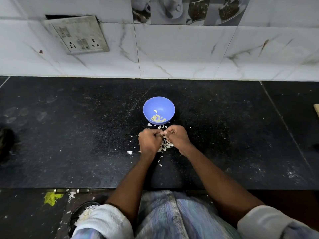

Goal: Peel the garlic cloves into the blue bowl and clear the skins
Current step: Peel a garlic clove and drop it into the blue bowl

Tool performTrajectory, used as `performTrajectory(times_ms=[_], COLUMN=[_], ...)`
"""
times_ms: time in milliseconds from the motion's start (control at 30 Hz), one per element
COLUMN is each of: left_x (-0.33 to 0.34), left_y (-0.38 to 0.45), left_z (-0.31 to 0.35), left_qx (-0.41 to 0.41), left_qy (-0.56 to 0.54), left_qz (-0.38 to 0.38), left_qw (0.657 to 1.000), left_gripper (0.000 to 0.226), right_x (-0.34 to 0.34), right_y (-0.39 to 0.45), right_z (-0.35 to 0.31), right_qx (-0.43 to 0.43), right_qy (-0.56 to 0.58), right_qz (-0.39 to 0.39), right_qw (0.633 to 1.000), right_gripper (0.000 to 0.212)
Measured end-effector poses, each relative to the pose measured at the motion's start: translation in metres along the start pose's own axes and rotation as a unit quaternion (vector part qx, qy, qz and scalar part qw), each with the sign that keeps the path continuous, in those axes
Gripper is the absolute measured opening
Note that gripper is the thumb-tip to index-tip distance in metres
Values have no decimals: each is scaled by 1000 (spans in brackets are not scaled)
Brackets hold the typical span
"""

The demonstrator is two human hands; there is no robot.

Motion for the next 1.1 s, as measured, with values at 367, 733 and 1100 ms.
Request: performTrajectory(times_ms=[367, 733, 1100], left_x=[-1, 10, 2], left_y=[-8, 10, 12], left_z=[1, 1, -5], left_qx=[187, -382, -61], left_qy=[174, -444, -127], left_qz=[24, -113, -33], left_qw=[967, 802, 989], left_gripper=[41, 20, 14], right_x=[9, -10, -8], right_y=[0, 7, 14], right_z=[-2, -29, -11], right_qx=[291, -130, 53], right_qy=[313, -255, 34], right_qz=[-147, -1, -76], right_qw=[892, 958, 995], right_gripper=[31, 17, 17])
Point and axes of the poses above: each hand's wrist, its own y-axis towards the middle knuckle, its own x-axis out of the palm, z = x × y, the point moved 4 cm from there along y, towards the middle knuckle, and after that the axes turned 11 degrees about -z, right-handed, at the moved point
